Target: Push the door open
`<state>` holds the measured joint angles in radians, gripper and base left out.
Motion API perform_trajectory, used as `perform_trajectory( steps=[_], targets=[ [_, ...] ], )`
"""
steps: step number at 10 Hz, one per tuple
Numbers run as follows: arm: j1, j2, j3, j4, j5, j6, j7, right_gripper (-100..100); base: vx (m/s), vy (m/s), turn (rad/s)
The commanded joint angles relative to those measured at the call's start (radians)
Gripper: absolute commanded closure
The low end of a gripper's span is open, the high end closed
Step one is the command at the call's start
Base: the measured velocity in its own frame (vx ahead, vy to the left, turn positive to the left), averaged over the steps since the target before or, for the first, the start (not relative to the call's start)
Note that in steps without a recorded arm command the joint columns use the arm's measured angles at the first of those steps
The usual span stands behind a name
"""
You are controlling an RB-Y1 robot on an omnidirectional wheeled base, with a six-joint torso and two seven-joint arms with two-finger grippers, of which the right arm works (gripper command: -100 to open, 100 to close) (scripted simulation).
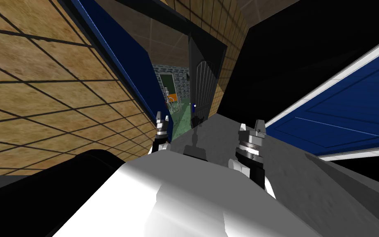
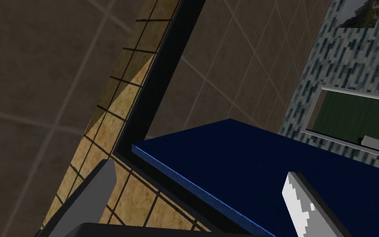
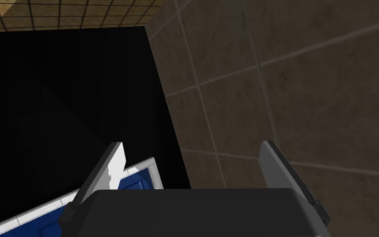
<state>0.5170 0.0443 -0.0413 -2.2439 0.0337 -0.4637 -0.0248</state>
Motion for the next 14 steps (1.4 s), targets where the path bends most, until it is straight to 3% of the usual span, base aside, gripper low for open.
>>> perform_trajectory(
  steps=[1,7,9,14],
  targets=[
    [-0.020,-0.012,0.022,0.029,-0.001,0.002,-0.005,-100,0.103,-0.003,-0.023],
    [-0.095,-0.049,0.105,0.139,-0.005,0.010,-0.025,-100,0.178,-0.023,-0.016],
    [-0.138,-0.064,0.152,0.200,-0.007,0.015,-0.036,-100,0.153,-0.010,-0.027],
    [-0.199,-0.082,0.219,0.289,-0.010,0.022,-0.052,-100,0.111,-0.024,-0.017]
  ],
)
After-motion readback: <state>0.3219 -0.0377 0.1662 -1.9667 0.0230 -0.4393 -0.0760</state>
